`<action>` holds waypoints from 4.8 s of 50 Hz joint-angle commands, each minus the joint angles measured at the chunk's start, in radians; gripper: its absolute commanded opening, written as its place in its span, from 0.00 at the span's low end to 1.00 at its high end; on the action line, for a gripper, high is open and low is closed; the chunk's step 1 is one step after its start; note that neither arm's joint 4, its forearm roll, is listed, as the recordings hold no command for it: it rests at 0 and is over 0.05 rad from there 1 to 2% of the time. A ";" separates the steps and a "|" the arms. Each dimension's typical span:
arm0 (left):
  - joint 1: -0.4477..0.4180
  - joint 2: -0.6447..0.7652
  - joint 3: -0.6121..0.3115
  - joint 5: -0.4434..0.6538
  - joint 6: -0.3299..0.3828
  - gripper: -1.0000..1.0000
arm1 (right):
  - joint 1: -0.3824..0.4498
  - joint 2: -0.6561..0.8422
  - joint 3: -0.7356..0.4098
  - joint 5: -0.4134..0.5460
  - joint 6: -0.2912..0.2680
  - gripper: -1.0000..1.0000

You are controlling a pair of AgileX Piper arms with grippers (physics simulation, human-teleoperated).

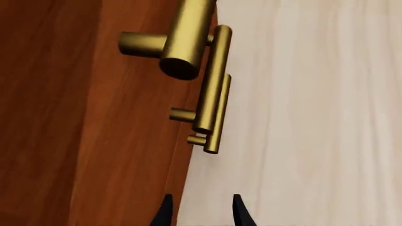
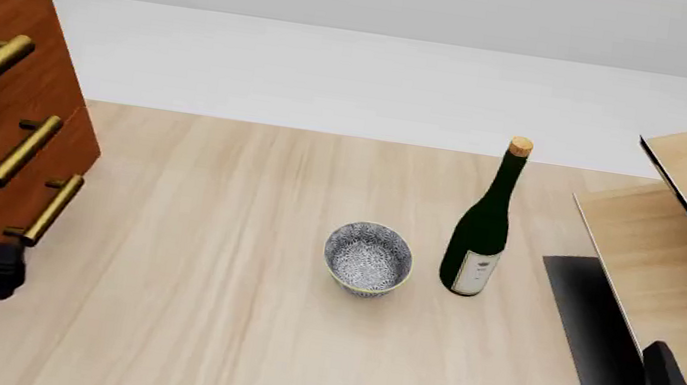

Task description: Close the bottom drawer of the cabinet and open the top drawer.

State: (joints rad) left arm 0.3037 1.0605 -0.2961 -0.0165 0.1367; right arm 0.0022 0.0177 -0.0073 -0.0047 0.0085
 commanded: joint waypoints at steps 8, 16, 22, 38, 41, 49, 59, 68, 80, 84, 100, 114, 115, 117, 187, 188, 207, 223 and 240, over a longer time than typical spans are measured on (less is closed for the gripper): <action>0.046 -0.012 -0.005 -0.002 0.046 1.00 | 0.000 0.009 0.000 -0.009 -0.001 1.00; 0.005 -0.024 -0.020 0.023 0.019 1.00 | -0.001 0.008 0.000 -0.008 -0.001 1.00; -0.076 -0.046 -0.048 0.069 -0.031 1.00 | -0.002 0.001 0.000 -0.001 -0.001 1.00; -0.260 -0.054 -0.098 0.132 -0.128 1.00 | -0.004 0.003 -0.001 -0.002 0.003 1.00; -0.283 -0.054 -0.104 0.138 -0.136 1.00 | -0.006 0.004 0.000 -0.004 0.004 1.00; -0.364 -0.037 -0.142 0.151 -0.166 1.00 | -0.007 0.010 0.000 -0.010 0.005 1.00; -0.434 -0.108 -0.204 0.179 0.089 1.00 | -0.006 -0.009 0.000 0.010 0.009 1.00; -0.484 -0.217 -0.243 0.216 0.367 1.00 | -0.006 -0.010 0.000 0.011 0.007 1.00; -0.488 -0.305 -0.220 0.151 0.714 1.00 | -0.004 -0.013 -0.001 0.013 0.002 1.00; -0.493 -0.305 -0.199 0.103 0.831 1.00 | -0.004 -0.013 0.000 0.012 0.000 1.00; -0.447 -0.292 -0.114 -0.046 1.146 1.00 | -0.003 -0.007 -0.001 0.007 -0.001 1.00; -0.365 -0.254 -0.041 -0.185 1.301 1.00 | -0.003 -0.008 -0.001 0.007 0.001 1.00; -0.353 -0.251 -0.022 -0.215 1.328 1.00 | -0.003 -0.007 -0.001 0.007 0.001 1.00; -0.341 -0.242 -0.025 -0.228 1.333 1.00 | -0.003 -0.009 -0.001 0.008 0.001 1.00; -0.066 0.001 -0.170 -0.434 1.385 1.00 | 0.009 -0.017 0.001 0.006 -0.027 1.00; -0.066 0.006 -0.172 -0.434 1.383 1.00 | 0.009 -0.017 0.001 0.006 -0.028 1.00; -0.035 0.069 -0.188 -0.465 1.376 1.00 | 0.008 -0.010 0.002 -0.003 -0.038 1.00; -0.004 0.108 -0.191 -0.483 1.369 1.00 | 0.009 -0.014 0.002 0.000 -0.041 1.00; 0.044 0.113 -0.213 -0.482 1.370 1.00 | 0.015 -0.016 0.003 -0.001 -0.050 1.00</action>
State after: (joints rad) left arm 0.3136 1.1658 -0.4950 -0.4966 1.5062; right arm 0.0139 0.0026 -0.0054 -0.0050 -0.0365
